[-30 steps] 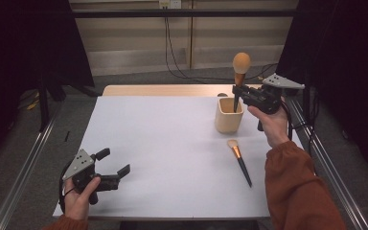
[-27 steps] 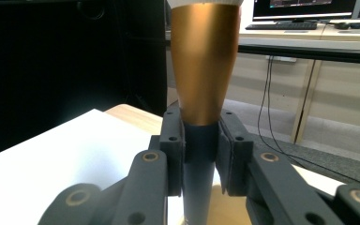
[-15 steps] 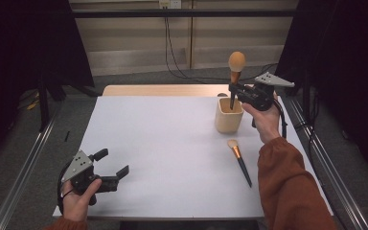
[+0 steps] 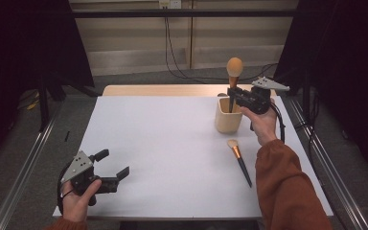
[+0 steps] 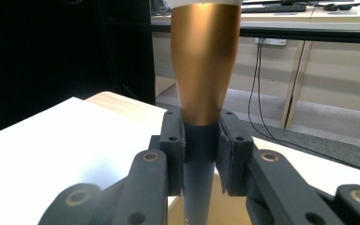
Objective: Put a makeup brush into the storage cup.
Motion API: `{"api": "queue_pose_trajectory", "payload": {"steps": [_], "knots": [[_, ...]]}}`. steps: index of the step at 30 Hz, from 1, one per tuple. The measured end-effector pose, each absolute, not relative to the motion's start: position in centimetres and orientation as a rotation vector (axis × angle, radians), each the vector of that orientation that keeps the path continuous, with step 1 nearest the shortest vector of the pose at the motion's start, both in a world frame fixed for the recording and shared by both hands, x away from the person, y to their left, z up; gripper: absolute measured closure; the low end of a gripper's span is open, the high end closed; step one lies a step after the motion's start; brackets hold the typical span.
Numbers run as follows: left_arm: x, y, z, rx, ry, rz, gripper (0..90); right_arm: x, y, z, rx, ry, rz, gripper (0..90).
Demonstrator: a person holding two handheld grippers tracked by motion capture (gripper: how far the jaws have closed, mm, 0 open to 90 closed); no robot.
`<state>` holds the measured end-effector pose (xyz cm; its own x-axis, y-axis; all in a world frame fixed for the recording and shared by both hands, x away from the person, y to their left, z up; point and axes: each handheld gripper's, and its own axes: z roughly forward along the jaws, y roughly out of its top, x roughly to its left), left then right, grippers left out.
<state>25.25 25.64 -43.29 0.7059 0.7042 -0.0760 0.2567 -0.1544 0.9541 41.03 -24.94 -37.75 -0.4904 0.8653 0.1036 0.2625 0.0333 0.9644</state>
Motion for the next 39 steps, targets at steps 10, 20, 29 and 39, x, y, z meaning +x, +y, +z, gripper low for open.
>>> {"api": "queue_pose_trajectory", "payload": {"steps": [10, 20, 29, 39], "knots": [[25.2, 25.7, -43.2, 1.73, 0.764, 0.474, 2.1, 41.2, -25.2, -39.2, 1.169, 1.808, 1.464, 74.8], [25.3, 25.5, -43.2, 1.748, 0.737, 0.477, 2.0, 41.1, -25.5, -40.7, 1.195, 1.81, 1.447, 74.7], [25.3, 25.5, -43.2, 1.748, 0.736, 0.472, 2.0, 41.2, -25.4, -41.8, 1.207, 1.818, 1.435, 74.7], [25.3, 25.3, -43.2, 1.755, 0.731, 0.473, 2.0, 41.3, -25.3, -42.5, 1.219, 1.849, 1.42, 74.6]]}}
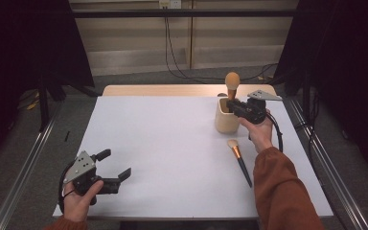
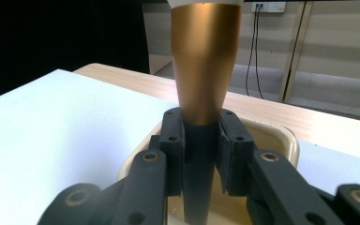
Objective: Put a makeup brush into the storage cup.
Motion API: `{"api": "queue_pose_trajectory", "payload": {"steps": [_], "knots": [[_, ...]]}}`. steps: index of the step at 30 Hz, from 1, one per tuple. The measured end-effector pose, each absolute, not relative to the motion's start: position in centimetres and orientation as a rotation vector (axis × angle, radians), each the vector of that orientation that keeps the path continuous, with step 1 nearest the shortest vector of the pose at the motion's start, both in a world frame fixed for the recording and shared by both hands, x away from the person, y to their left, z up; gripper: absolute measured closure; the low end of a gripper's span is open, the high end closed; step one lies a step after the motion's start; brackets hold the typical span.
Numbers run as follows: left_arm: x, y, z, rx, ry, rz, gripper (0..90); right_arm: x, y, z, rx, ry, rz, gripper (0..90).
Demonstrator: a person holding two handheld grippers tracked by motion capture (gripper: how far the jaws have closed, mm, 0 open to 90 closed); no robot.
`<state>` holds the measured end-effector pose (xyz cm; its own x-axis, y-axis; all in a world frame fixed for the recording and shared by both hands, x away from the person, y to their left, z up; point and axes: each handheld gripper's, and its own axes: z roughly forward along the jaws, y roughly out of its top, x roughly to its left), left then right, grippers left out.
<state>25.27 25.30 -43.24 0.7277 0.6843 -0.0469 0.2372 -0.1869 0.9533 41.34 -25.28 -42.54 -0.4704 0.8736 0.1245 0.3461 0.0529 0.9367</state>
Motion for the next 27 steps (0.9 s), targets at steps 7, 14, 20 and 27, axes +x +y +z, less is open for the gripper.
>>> {"api": "queue_pose_trajectory", "payload": {"steps": [7, 14, 20, 27], "knots": [[25.3, 25.1, -43.3, 1.768, 0.717, 0.478, 2.0, 41.4, -25.3, -43.1, 1.229, 1.869, 1.394, 73.1], [25.2, 25.1, -43.3, 1.771, 0.716, 0.478, 2.0, 41.1, -25.4, -43.2, 1.251, 1.855, 1.407, 54.3], [25.3, 25.2, -43.3, 1.766, 0.724, 0.474, 2.0, 40.6, -25.5, -42.8, 1.246, 1.823, 1.419, 33.4], [25.4, 25.4, -43.4, 1.761, 0.738, 0.477, 2.0, 39.8, -25.5, -42.5, 1.248, 1.799, 1.431, 12.4]]}}
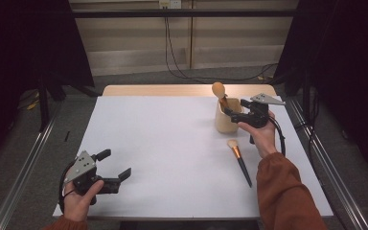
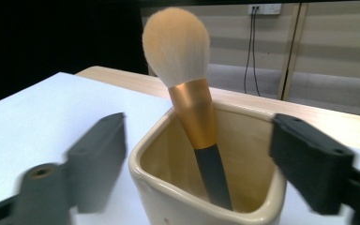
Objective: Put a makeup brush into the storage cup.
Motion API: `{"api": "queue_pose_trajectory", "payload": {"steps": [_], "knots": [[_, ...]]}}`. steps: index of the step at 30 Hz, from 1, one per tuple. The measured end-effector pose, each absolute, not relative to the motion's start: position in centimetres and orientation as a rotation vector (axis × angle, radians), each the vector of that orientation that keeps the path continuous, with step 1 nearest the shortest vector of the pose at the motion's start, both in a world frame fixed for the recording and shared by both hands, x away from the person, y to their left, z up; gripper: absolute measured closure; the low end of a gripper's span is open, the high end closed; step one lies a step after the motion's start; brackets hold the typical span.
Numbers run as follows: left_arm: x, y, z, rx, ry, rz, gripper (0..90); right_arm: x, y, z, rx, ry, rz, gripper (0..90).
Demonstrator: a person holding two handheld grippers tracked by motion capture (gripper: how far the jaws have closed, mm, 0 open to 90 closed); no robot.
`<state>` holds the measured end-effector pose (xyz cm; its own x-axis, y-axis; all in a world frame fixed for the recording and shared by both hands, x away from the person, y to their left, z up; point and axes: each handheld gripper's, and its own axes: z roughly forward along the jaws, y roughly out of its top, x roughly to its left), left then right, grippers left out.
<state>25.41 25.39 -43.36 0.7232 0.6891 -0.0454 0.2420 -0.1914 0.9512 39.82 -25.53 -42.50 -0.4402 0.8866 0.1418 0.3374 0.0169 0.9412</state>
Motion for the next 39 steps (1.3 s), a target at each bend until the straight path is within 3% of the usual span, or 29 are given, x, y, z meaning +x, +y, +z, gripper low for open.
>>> {"api": "queue_pose_trajectory", "payload": {"steps": [8, 39], "knots": [[25.4, 25.5, -43.3, 1.768, 0.739, 0.481, 2.0, 38.4, -25.9, -42.3, 1.277, 1.772, 1.47, 1.2], [25.1, 25.9, -43.3, 1.741, 0.779, 0.487, 2.9, 29.0, -28.9, -42.9, 1.258, 1.783, 1.453, 1.3]]}}
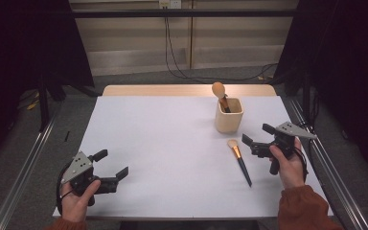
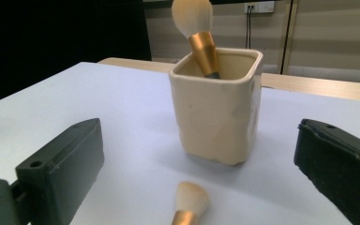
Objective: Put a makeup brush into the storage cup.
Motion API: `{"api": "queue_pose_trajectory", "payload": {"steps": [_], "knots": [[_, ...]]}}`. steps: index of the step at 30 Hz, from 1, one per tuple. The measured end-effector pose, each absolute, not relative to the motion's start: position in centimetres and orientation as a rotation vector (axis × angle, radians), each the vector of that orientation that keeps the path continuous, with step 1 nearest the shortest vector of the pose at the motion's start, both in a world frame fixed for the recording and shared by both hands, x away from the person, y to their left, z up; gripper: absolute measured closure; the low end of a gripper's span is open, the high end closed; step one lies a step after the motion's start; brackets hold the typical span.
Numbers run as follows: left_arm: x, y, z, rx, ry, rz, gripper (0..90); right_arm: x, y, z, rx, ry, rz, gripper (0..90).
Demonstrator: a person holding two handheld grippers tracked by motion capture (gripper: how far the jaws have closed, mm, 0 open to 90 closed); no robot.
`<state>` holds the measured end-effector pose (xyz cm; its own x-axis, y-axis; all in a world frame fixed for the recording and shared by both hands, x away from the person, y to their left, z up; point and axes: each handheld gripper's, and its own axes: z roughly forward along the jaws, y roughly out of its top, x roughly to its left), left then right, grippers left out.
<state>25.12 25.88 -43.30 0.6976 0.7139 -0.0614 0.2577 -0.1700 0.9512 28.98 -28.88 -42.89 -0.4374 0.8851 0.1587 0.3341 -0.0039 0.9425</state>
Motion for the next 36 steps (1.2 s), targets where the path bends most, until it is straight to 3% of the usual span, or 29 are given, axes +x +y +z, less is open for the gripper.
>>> {"api": "queue_pose_trajectory", "payload": {"steps": [25, 36], "knots": [[24.8, 26.2, -43.4, 1.726, 0.803, 0.491, 2.9, 21.8, -30.3, -44.3, 1.252, 1.793, 1.419, 0.8], [24.2, 26.5, -43.1, 1.712, 0.8, 0.498, 2.8, 20.3, -30.8, -44.5, 1.249, 1.788, 1.416, 0.7]]}}
